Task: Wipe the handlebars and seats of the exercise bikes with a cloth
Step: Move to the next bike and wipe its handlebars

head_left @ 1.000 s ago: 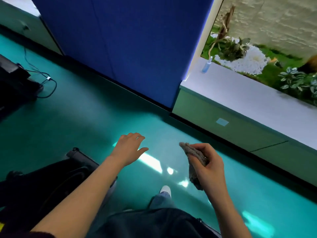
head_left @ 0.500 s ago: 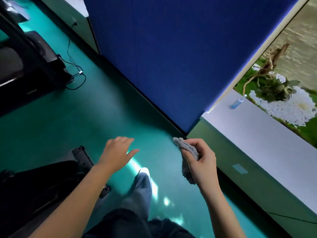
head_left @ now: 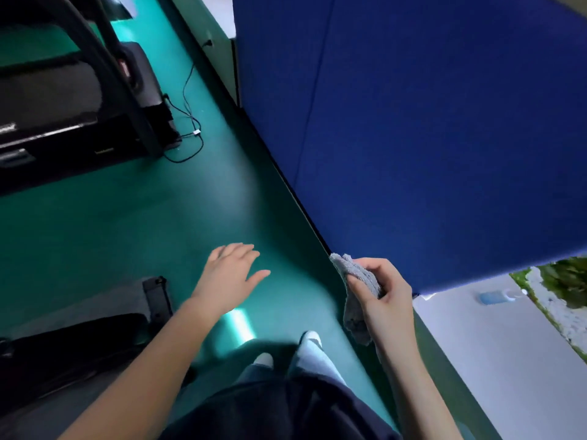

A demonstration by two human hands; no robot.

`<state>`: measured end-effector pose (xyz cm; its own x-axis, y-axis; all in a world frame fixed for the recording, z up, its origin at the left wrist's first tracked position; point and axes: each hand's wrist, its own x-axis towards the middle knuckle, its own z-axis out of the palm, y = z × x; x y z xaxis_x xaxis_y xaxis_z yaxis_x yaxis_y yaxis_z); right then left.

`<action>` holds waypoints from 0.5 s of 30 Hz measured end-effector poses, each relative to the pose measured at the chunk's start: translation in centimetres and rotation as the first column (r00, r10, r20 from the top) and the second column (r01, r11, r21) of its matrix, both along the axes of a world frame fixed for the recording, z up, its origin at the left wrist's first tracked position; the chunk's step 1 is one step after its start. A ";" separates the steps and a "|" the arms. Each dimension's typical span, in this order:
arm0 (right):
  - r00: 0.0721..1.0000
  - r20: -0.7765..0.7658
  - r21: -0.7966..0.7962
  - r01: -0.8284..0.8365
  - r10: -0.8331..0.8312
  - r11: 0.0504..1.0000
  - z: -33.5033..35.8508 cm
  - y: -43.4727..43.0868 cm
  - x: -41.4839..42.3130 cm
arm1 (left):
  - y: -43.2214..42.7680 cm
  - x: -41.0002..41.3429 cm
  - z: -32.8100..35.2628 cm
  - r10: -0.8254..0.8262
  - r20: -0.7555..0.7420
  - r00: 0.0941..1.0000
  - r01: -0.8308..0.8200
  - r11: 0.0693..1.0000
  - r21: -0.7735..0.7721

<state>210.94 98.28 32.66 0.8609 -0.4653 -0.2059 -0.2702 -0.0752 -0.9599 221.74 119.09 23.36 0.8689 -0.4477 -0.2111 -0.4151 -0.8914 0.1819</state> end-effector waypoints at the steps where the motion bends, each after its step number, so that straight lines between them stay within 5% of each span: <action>1: 0.999 -0.008 0.001 -0.042 0.042 0.999 -0.2 -0.3 1.8 | 0.0 0.9 0.0 0.033 -0.001 0.999 -0.033 0.999 -0.002; 15: 0.912 0.008 -0.050 -0.409 0.410 0.911 -1.2 -7.9 26.2 | -3.6 13.5 1.6 0.412 -0.014 0.911 -0.411 0.911 0.016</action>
